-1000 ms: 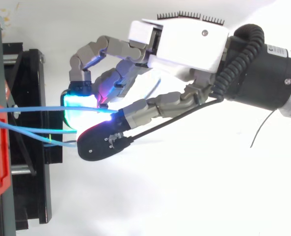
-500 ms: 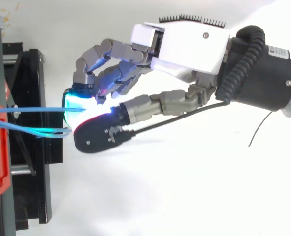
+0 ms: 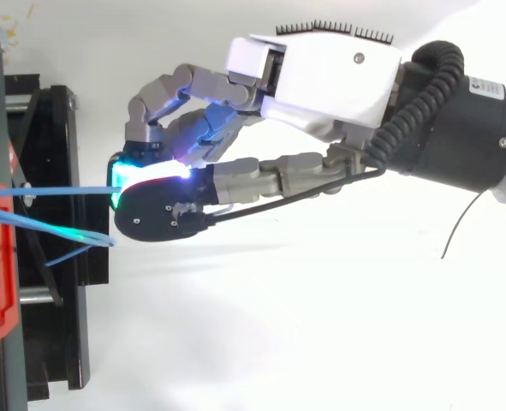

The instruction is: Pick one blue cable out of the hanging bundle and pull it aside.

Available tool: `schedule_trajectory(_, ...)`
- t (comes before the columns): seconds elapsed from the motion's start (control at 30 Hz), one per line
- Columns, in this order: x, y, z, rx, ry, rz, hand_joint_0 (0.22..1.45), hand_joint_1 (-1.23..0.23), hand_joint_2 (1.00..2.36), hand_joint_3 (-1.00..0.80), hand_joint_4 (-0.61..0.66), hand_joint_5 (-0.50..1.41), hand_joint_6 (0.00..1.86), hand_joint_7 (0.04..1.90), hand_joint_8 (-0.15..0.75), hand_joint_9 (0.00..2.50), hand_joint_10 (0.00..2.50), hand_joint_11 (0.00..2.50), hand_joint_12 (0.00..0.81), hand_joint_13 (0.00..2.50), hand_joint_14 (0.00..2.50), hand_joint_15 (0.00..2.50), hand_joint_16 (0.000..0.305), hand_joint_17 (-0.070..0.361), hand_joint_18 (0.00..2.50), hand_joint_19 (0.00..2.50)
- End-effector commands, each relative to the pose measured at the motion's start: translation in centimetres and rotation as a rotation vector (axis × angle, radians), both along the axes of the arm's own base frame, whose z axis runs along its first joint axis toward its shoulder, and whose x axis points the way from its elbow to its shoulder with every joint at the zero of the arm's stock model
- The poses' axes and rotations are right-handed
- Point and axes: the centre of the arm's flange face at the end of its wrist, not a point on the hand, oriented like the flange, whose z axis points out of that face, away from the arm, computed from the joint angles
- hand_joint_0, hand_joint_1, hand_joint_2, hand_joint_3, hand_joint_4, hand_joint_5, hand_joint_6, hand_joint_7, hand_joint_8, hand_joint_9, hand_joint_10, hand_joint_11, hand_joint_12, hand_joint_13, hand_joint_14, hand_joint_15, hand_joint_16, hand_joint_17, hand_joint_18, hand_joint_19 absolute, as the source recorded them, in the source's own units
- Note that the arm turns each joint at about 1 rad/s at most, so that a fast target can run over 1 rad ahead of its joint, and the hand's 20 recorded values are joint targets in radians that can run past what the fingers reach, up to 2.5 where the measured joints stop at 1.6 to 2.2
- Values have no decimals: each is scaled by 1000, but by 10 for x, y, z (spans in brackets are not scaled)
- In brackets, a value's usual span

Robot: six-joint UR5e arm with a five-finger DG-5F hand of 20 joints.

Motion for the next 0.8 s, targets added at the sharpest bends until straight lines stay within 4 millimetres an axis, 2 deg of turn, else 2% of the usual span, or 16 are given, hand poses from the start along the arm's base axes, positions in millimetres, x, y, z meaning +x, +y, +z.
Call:
schedule_trajectory(0.0,-1,0,0,-1,7,0,561,-715,1022,-33,21,-164,908,999,323,860,15,468,399,563,10,281,56,125,636,505)
schedule_trajectory(0.2,-1,0,1,-1,9,0,598,-781,1024,-75,-45,-173,913,1030,297,846,16,479,375,554,12,277,51,114,619,507)
schedule_trajectory(0.4,0,0,4,-2,9,0,652,-827,1022,-149,-59,-176,917,1118,290,852,18,480,369,565,10,275,50,112,633,484)
schedule_trajectory(0.77,-1,0,4,-1,10,0,701,-850,1013,-307,-77,-182,925,1025,286,850,16,476,365,572,11,269,49,110,638,472)
